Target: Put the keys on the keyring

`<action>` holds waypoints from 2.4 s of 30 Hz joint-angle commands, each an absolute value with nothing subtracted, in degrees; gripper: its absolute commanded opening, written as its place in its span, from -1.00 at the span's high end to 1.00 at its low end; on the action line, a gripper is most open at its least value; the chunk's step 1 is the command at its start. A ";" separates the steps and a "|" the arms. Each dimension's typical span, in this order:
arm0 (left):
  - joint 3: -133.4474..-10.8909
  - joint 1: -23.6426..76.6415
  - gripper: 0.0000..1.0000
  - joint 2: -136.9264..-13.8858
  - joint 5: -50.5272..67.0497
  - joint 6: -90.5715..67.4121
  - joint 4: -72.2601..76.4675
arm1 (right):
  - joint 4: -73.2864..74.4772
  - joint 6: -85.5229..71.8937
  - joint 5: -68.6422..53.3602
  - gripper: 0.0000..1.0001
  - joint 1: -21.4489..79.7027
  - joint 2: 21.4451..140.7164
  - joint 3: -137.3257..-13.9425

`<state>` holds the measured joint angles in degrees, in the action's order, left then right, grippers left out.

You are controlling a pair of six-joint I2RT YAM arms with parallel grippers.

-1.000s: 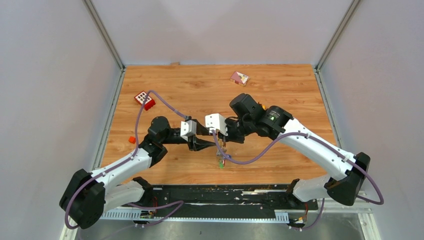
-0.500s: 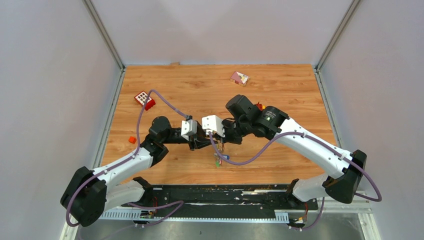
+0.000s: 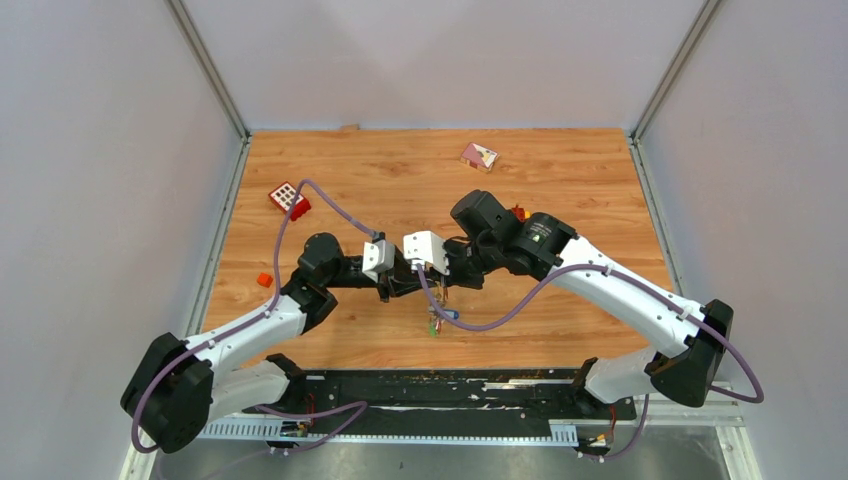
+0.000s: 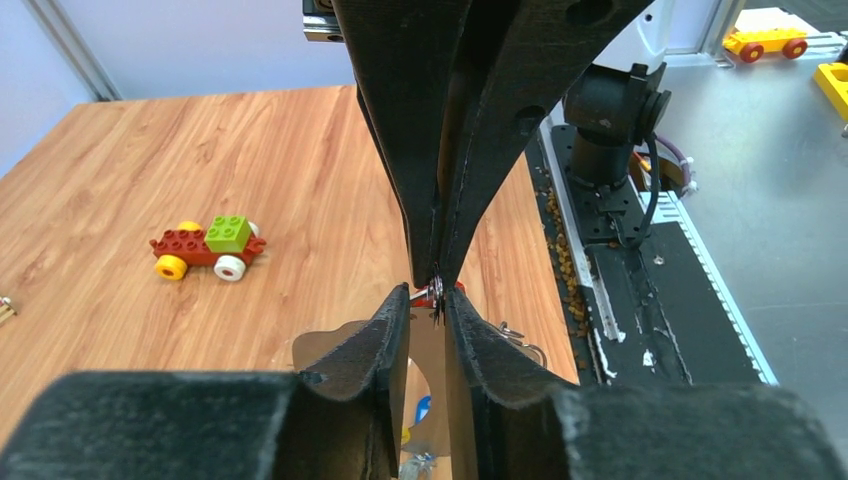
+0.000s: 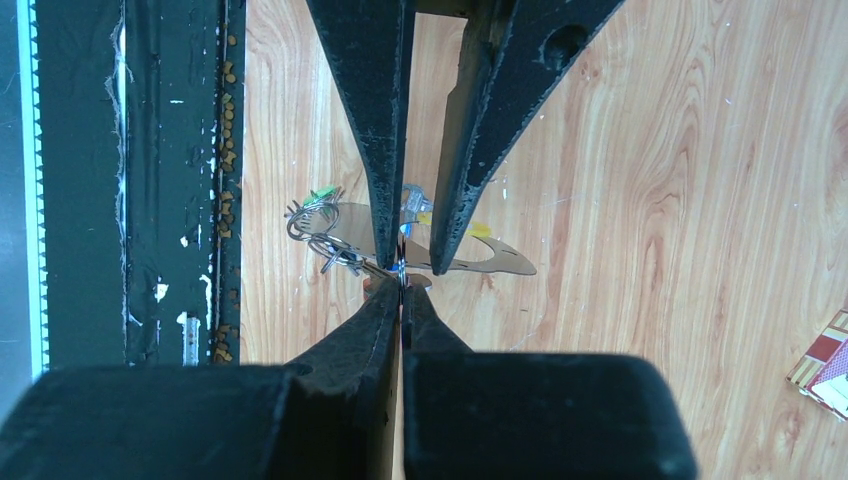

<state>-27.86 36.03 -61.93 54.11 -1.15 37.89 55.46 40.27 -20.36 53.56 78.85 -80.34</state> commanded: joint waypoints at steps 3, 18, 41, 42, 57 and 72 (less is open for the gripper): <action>-30.35 36.46 0.51 -62.51 55.11 -0.99 38.40 | 52.47 39.29 -20.31 1.00 53.96 78.57 -83.05; -30.76 36.70 0.66 -62.63 55.74 -0.33 37.15 | 52.12 39.12 -20.39 1.00 54.05 78.93 -82.91; -30.63 36.83 1.00 -62.60 55.69 -1.00 38.30 | 51.95 38.85 -20.74 1.00 54.05 78.54 -82.84; -30.28 36.85 1.00 -62.34 55.58 -1.36 39.04 | 51.90 38.85 -20.68 0.98 54.01 78.48 -82.68; -25.85 35.76 1.00 -60.65 58.14 -7.15 52.40 | 46.57 37.86 -26.71 0.21 50.58 72.31 -73.13; -24.97 35.71 1.00 -60.72 58.79 -8.67 56.07 | 44.83 38.49 -31.89 0.78 50.25 72.10 -70.46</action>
